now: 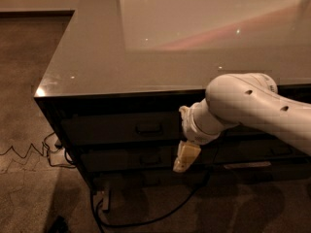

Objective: Open top drawer

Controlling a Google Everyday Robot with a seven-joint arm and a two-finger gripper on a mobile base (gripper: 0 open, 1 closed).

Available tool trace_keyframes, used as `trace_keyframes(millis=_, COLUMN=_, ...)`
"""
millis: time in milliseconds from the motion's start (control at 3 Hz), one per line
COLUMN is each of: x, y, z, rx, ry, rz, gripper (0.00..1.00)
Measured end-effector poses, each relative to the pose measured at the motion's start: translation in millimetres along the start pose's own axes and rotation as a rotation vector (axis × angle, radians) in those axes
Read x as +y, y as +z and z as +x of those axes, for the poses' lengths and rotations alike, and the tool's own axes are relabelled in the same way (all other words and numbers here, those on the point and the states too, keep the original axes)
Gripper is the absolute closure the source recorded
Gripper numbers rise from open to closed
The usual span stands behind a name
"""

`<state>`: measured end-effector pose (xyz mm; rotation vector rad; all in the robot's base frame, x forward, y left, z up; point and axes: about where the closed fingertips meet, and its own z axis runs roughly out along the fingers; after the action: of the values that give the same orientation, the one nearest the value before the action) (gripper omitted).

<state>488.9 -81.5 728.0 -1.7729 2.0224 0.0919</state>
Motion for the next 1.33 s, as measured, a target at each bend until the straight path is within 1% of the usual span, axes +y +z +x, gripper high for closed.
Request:
trace_keyframes(millis=333, x=-30.7, y=39.0, z=25.2, rx=-0.097, ry=0.096, rz=-0.004, gripper=0.0)
trace_keyframes(millis=667, x=-30.7, y=39.0, z=25.2, rx=-0.097, ry=0.096, rz=-0.004, gripper=0.0)
trace_keyframes(millis=1000, x=-36.9, y=46.0, z=23.0, rx=-0.124, ry=0.094, rz=-0.016, gripper=0.0)
trace_keyframes(millis=1333, x=-56.9, y=51.5, z=23.9, rx=-0.148, ry=0.088, rz=-0.01, gripper=0.0)
